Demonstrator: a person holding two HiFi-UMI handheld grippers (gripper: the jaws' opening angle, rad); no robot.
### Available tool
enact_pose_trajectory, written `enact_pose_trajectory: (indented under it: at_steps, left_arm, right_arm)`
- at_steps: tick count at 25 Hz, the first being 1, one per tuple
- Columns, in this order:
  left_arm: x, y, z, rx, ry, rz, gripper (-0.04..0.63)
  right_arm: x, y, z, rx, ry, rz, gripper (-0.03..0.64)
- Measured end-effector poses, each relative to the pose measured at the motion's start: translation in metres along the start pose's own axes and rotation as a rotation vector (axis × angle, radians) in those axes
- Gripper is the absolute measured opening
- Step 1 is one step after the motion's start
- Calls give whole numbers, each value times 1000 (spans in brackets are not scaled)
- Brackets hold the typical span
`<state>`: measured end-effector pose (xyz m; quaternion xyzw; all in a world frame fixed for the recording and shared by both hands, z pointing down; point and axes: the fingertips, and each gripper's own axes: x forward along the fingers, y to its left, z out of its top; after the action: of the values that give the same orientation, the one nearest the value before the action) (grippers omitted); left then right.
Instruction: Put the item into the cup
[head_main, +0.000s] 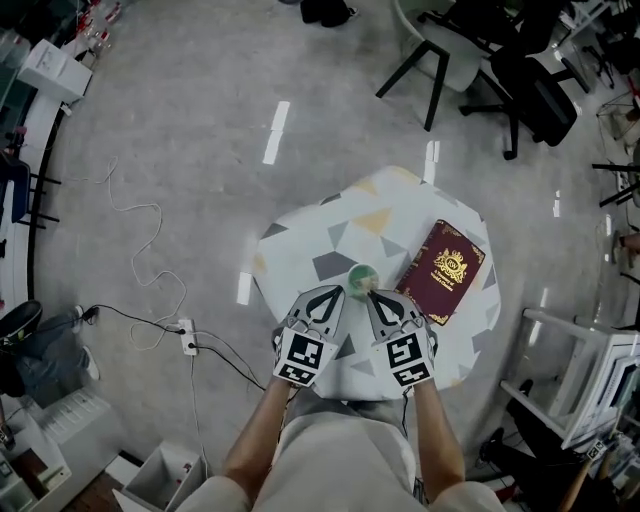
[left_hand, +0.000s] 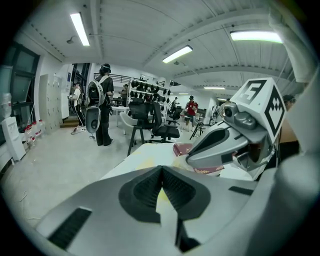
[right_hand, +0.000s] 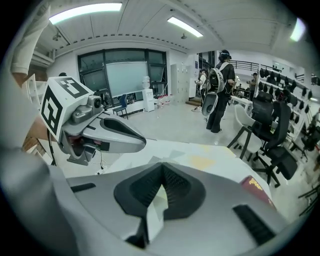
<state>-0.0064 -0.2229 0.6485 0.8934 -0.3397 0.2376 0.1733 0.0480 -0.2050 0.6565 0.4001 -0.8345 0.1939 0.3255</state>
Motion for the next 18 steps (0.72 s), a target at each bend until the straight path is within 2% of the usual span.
enact_pose_trajectory:
  at_steps: [9, 18]
  left_arm:
    - [0, 6, -6, -29, 7, 44, 11]
    - [7, 2, -6, -32, 9, 42, 12]
  right_arm:
    - [18, -1, -11, -25, 53, 42, 5]
    - [31, 0, -17, -49, 96, 76, 5]
